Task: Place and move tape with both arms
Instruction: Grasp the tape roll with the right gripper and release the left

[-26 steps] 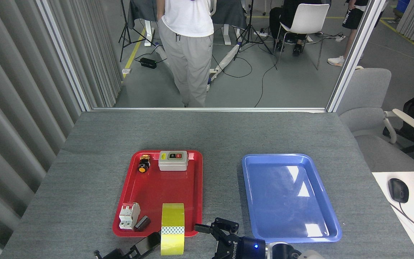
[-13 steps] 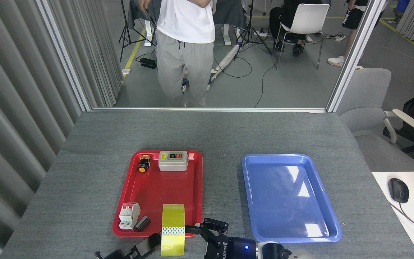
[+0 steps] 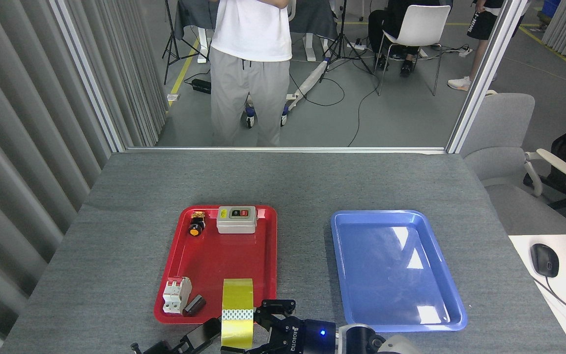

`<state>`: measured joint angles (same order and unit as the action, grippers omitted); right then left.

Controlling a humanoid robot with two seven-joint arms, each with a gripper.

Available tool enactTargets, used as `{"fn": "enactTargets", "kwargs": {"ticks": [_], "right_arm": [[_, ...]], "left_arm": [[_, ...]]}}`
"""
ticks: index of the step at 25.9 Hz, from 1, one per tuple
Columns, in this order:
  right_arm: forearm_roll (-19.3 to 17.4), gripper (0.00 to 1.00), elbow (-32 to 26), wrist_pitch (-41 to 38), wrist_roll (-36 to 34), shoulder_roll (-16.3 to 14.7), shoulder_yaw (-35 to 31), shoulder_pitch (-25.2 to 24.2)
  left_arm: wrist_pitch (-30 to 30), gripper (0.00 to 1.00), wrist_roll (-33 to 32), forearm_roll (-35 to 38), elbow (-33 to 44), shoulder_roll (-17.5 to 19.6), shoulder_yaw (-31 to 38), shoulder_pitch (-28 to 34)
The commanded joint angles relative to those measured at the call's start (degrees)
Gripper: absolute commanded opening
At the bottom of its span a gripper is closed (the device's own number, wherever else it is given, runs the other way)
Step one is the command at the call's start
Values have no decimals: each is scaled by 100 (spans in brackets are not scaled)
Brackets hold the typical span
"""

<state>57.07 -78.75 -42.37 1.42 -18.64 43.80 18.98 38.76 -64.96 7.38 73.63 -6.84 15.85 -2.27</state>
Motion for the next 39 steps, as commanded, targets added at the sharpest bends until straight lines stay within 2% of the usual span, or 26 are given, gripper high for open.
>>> {"fn": "enactTargets", "kwargs": {"ticks": [1, 2, 6, 9, 14, 15, 17, 18, 19, 39], "right_arm": [[-3, 50, 35, -52, 7, 18, -3, 9], [6, 46, 35, -61, 7, 18, 6, 9], [6, 41, 35, -96, 7, 27, -3, 9], [6, 31, 26, -184, 7, 18, -3, 9], [6, 29, 35, -193, 7, 18, -3, 0], [6, 29, 26, -193, 7, 18, -3, -8], [6, 29, 26, -193, 7, 9, -3, -8], [-3, 29, 26, -193, 7, 9, -3, -8], [6, 29, 26, -193, 7, 9, -3, -8], [-3, 29, 26, -193, -10, -9, -20, 0]], "left_arm": [[0, 0, 1, 0, -15, 7, 5, -1], [0, 0, 1, 0, -15, -2, 14, -1], [0, 0, 1, 0, -15, -2, 14, -1], [0, 0, 1, 0, -15, 7, 23, -1], [0, 1, 18, 0, -15, 7, 23, -1], [0, 11, 18, 9, -24, 7, 23, -10], [0, 39, 18, 9, -24, 7, 67, -1], [0, 67, 18, 0, -24, 7, 102, -10], [9, 100, 1, -9, -15, 7, 111, -1], [79, 100, 177, 185, -59, -2, 120, -10]]}}
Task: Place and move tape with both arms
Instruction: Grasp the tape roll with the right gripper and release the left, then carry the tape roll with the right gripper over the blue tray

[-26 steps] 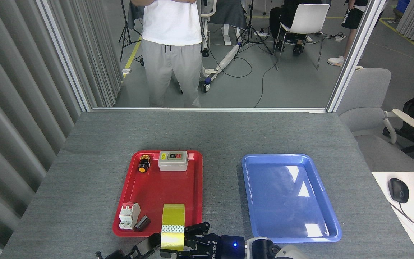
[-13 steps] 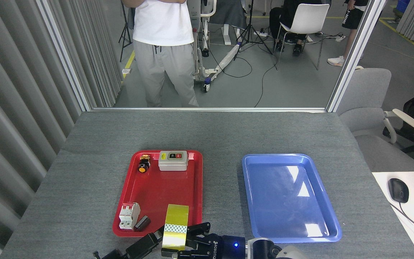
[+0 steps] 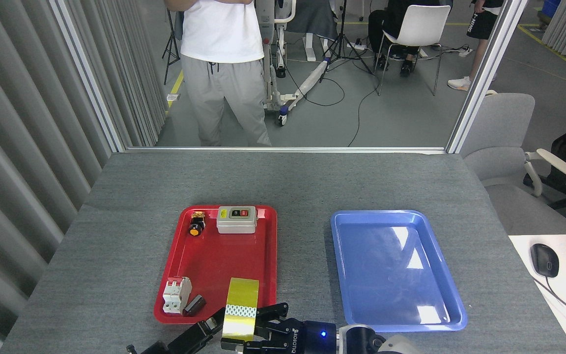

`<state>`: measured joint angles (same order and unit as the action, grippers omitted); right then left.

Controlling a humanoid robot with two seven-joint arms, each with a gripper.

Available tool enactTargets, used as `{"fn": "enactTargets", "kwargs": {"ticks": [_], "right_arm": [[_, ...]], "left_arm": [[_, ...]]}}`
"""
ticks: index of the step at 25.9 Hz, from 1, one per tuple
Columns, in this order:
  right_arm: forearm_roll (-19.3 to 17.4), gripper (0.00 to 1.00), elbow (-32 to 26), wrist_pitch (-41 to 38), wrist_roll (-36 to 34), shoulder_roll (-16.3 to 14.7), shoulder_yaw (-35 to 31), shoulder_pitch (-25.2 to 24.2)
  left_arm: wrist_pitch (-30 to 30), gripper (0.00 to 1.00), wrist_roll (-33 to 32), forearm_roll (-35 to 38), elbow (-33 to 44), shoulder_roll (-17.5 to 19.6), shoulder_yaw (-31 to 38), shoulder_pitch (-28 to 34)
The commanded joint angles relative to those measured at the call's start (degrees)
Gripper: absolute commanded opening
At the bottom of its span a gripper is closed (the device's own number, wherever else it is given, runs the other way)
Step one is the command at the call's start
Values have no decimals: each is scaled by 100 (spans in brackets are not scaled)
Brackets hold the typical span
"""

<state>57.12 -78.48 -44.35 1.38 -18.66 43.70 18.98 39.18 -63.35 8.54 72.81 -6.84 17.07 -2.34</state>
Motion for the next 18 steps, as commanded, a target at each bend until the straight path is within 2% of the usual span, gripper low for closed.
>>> {"fn": "enactTargets", "kwargs": {"ticks": [1, 5, 7, 10, 12, 14, 16, 18], "right_arm": [[-17, 29, -10, 14, -6, -15, -28, 0], [-35, 28, -97, 93, -6, -86, -90, -9], [-26, 28, -98, 198, 11, -235, -107, -9], [-61, 28, -106, 990, 11, -569, -107, 9], [-87, 29, -98, 1763, 11, -710, -169, 44], [-96, 29, -98, 2422, 47, -727, -538, 62], [-96, 29, -98, 2879, 398, -683, -854, 62], [-87, 29, -98, 3239, 1066, -595, -1223, 79]], "left_arm": [[81, 100, 16, 139, 40, 7, -11, -4], [275, 100, 121, 842, 84, -1, -11, -4], [257, 100, 692, 1246, 110, 7, -11, -4], [37, 100, 2336, 2450, 286, 7, -46, -4], [-499, 100, 3892, 3663, 699, 7, -81, -4], [-1149, 100, 5271, 4717, 1015, 7, -231, 5], [-1685, 100, 6361, 5236, 1112, 7, -459, 5], [-2046, 100, 7073, 5403, 1156, 7, -644, -3]]}}
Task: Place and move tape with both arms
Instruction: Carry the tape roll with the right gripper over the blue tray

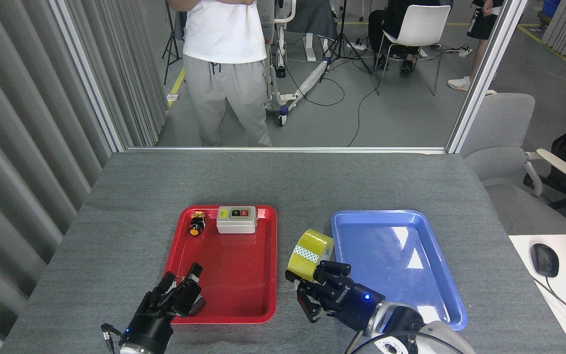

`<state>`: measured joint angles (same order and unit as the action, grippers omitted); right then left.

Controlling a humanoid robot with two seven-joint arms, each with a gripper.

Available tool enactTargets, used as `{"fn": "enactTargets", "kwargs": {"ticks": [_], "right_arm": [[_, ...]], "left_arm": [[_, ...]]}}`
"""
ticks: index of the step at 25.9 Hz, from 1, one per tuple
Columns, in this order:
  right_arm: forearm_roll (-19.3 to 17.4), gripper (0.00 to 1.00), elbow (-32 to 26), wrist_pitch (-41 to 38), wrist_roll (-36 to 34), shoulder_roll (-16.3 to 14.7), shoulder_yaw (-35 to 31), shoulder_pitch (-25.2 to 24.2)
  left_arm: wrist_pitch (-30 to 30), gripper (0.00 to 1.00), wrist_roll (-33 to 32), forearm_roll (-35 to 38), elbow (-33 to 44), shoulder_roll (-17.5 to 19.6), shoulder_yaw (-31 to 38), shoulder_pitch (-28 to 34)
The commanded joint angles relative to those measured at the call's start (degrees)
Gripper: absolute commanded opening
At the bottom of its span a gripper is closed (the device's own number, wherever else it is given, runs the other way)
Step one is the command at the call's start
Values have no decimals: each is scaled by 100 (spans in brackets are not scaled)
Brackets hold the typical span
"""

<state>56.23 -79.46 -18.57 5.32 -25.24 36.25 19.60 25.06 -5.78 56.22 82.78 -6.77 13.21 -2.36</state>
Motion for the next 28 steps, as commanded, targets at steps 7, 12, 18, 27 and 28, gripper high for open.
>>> {"fn": "enactTargets", "kwargs": {"ticks": [7, 12, 18, 27, 28], "right_arm": [[2, 28, 80, 2111, 2720, 379, -1367, 361], [-6, 28, 704, 3175, 3933, 371, -1323, 1046], [-50, 28, 2848, 3281, 4416, 546, -1244, 2198], [-1491, 28, 3595, 3333, 4882, 520, -453, 2795], [-1667, 28, 3719, 3333, 4882, 467, -312, 2848]], "left_arm": [[-968, 100, 1879, 1040, 467, 9, -934, -10], [-774, 100, 1624, 1057, 397, 62, -1251, -133], [-1319, 100, 1431, 1040, -333, 18, -1251, -432], [-1592, 100, 1606, 2376, -772, 0, -1286, -898], [-1671, 100, 1686, 2481, -781, 0, -1312, -907]]}}
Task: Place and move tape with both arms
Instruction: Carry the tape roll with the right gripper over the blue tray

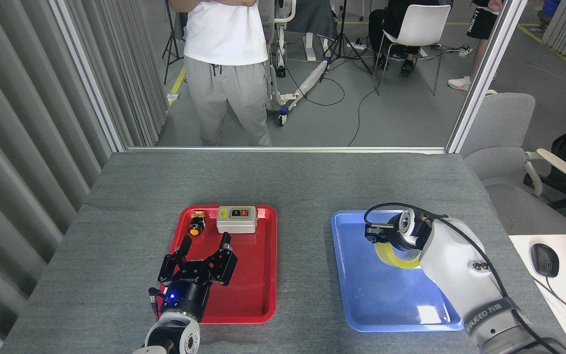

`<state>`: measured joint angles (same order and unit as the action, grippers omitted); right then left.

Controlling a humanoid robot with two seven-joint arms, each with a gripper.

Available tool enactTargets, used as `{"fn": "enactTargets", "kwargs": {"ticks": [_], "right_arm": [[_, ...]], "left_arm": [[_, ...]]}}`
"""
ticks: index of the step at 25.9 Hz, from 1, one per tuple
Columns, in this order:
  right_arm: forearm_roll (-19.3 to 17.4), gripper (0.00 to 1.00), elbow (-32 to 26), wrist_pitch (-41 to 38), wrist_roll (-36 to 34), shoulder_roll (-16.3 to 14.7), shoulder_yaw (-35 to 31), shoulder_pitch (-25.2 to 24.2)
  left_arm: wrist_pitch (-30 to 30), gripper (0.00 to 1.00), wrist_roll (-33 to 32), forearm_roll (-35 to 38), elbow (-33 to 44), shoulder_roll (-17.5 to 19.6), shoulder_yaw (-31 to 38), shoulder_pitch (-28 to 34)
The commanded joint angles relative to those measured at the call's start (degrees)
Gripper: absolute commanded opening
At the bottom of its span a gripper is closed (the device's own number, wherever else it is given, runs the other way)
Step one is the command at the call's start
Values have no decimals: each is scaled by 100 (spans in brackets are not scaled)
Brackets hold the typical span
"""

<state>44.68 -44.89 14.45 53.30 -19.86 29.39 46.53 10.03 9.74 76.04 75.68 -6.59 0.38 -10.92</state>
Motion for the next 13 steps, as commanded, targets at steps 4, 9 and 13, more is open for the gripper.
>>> {"fn": "enactTargets", "kwargs": {"ticks": [4, 9, 13], "right_arm": [[-654, 28, 684, 93, 32, -62, 620, 331], [-548, 28, 912, 304, -47, 44, 620, 322], [-540, 31, 921, 277, -258, 53, 585, 296]], "left_arm": [[-537, 100, 450, 579, -71, 26, -240, -24], [-546, 100, 582, 605, -299, 316, -284, -68], [-537, 100, 643, 614, -598, 377, -469, -244]]}}
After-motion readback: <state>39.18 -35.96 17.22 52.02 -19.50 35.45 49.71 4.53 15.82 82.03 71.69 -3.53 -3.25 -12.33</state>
